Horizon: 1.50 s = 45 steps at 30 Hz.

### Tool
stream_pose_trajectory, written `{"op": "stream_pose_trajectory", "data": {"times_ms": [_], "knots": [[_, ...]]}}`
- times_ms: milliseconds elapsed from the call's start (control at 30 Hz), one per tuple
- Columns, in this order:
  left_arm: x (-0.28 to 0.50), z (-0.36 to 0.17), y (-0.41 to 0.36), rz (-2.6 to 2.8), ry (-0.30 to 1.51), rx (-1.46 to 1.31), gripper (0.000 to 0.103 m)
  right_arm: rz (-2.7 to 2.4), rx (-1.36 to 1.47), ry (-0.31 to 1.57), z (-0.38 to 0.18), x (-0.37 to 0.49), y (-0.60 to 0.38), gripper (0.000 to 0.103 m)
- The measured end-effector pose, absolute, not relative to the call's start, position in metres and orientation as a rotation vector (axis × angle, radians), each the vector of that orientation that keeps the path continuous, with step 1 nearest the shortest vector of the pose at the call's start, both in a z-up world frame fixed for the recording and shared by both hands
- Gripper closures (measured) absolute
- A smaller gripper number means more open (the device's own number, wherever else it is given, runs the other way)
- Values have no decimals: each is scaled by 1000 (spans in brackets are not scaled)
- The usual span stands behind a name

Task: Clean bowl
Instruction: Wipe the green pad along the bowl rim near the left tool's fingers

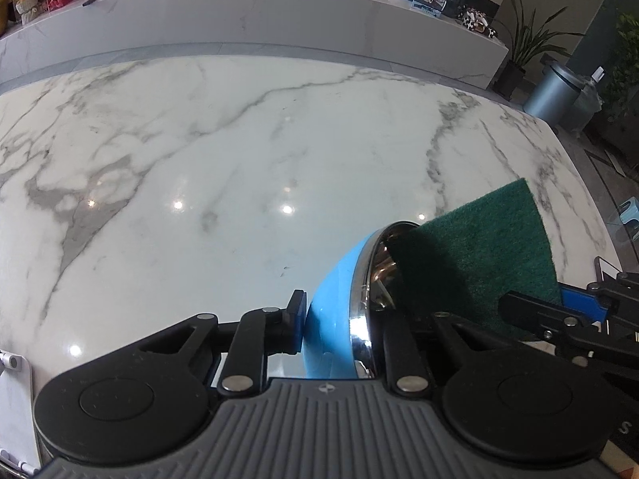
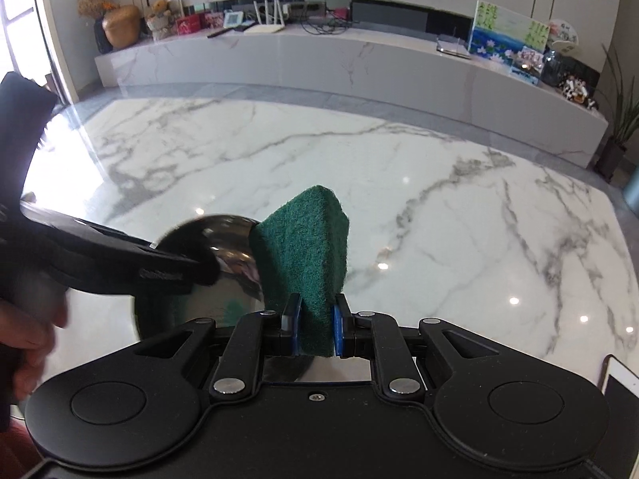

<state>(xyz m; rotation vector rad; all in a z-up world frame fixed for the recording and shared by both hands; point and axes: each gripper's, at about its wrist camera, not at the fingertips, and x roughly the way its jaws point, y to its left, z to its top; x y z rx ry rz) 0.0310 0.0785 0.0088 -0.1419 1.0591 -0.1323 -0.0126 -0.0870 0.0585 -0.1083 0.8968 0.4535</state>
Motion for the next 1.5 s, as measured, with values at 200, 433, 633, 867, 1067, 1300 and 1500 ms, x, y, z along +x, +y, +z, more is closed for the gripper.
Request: {"op": "stream_pose_trajectory", "data": {"times_ms": [200,433,633,867,1067,1300,1500], "knots": [[30,9,76,-131,1057,-123,86,556,72,1047,46,-1,-91,89],[31,9,77,-123,1061,-110,86,504,44,1105,20,7,-86,90],[31,8,78,-129,1059,-99,86,503,-12,1111,12,9,-79,90],[32,7,78,-130,1062,-88,86,531,-62,1048,24,4,-79,71],[31,7,76,-130,1061,-71,86,548,2,1017,29,9,-85,64],[31,7,76,-127,1063,-58,86,574,139,984,32,14,-99,84],[31,6,77,-129,1065,-62,86,577,32,933,47,10,-95,89]]}}
